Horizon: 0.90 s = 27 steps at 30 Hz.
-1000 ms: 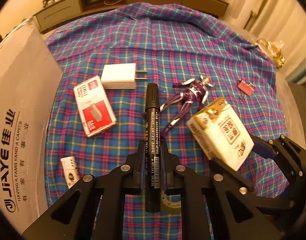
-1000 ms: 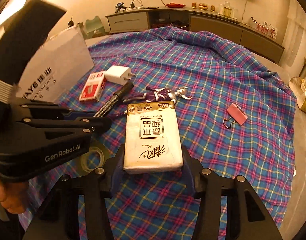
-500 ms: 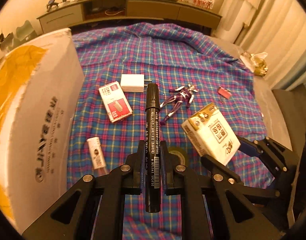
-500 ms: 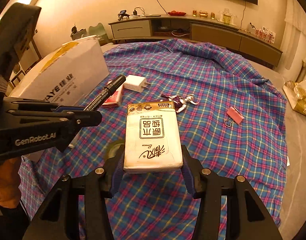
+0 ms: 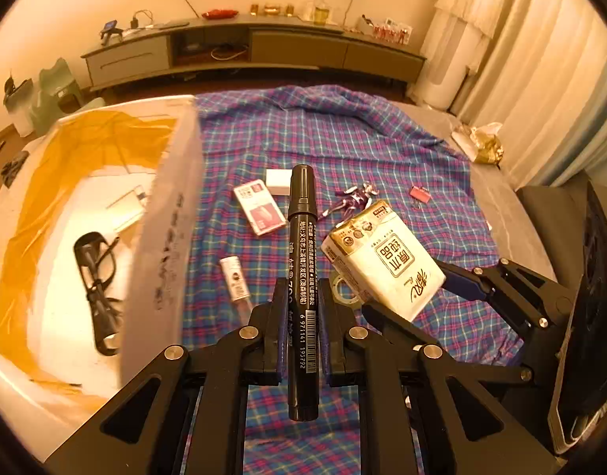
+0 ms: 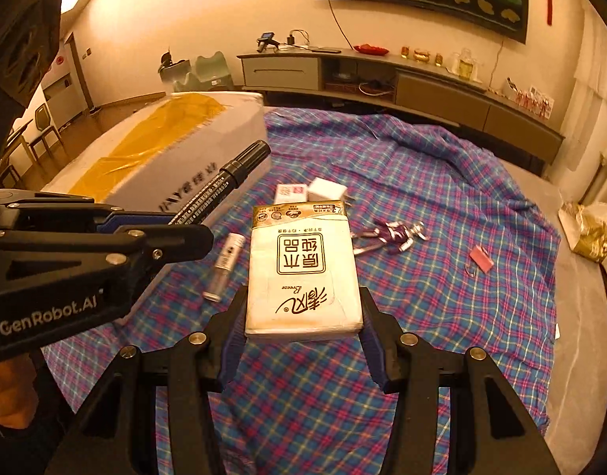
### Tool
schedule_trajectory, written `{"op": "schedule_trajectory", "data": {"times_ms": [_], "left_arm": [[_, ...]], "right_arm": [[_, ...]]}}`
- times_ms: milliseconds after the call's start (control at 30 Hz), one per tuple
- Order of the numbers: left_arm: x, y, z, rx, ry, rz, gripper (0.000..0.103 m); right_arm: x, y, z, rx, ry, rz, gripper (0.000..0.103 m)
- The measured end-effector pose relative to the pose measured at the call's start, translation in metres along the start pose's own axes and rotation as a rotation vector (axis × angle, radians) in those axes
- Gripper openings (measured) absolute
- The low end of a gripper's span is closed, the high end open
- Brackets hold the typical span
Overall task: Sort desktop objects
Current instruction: 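Carry the marker and tissue packet with both tools over the cardboard box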
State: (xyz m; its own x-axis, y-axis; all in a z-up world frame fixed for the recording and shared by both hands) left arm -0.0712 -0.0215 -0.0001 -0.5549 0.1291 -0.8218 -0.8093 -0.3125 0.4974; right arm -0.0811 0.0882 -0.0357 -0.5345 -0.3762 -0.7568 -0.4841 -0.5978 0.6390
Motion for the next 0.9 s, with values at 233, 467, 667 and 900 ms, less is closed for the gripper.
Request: {"op": "schedule_trajectory", "data": {"times_ms": [233, 467, 667, 900], "left_arm": [[-0.03, 0.003, -0.023, -0.018, -0.027, 0.037, 0.013], [-0.056, 0.01, -0.051, -0.038, -0.038, 0.076, 0.013], [-0.07, 0.015, -0.075, -0.064, -0.037, 0.101, 0.013], [-0.076, 0.021, -0.106, -0.111, -0.037, 0.111, 0.013]], "right_arm": [[-0.011, 0.021, -0.024, -0.048, -0.013, 0.005, 0.053], [-0.02, 0.042, -0.047, -0.099, -0.021, 0.019, 0.053], [-0.023, 0.064, -0.066, -0.148, -0.022, 0.031, 0.053], [-0.021, 0.086, -0.088, -0.204, -0.021, 0.035, 0.053]]}}
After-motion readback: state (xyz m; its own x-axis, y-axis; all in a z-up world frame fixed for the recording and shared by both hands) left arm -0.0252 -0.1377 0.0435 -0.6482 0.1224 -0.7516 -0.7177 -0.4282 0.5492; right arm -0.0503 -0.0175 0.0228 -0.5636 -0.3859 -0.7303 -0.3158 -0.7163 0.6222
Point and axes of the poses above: each gripper's, at about its wrist camera, not at the fingertips, and x roughly the way its jaws point, z to its right, y to its top, the point moved 4 cm from there along x, roughly the way its jaws point, and after that the axes turned 14 degrees about -x, right-handed, at the moved point
